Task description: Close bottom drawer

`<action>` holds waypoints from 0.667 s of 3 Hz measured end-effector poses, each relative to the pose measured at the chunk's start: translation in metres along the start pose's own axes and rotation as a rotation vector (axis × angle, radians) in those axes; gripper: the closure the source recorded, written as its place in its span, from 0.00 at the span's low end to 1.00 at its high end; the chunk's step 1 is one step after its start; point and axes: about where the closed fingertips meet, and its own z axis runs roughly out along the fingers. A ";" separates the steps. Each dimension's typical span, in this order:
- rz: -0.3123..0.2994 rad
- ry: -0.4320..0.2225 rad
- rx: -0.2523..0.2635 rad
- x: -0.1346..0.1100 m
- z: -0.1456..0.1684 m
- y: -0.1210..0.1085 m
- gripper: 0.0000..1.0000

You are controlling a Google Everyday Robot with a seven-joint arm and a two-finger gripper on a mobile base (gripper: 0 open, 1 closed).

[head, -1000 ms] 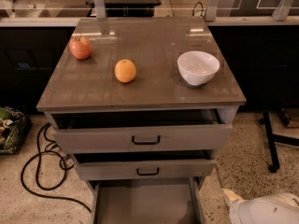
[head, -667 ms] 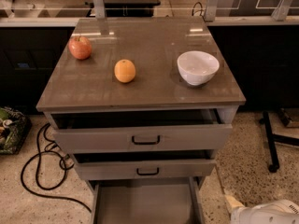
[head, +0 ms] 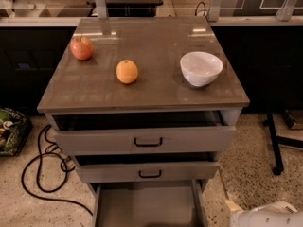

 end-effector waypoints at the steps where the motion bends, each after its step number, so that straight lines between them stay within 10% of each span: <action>1: -0.024 -0.021 -0.048 -0.004 0.035 0.011 0.00; 2: -0.042 -0.040 -0.081 -0.008 0.061 0.020 0.00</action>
Offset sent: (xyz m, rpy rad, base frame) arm -0.0131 0.0322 -0.0979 0.0601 0.0978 0.0934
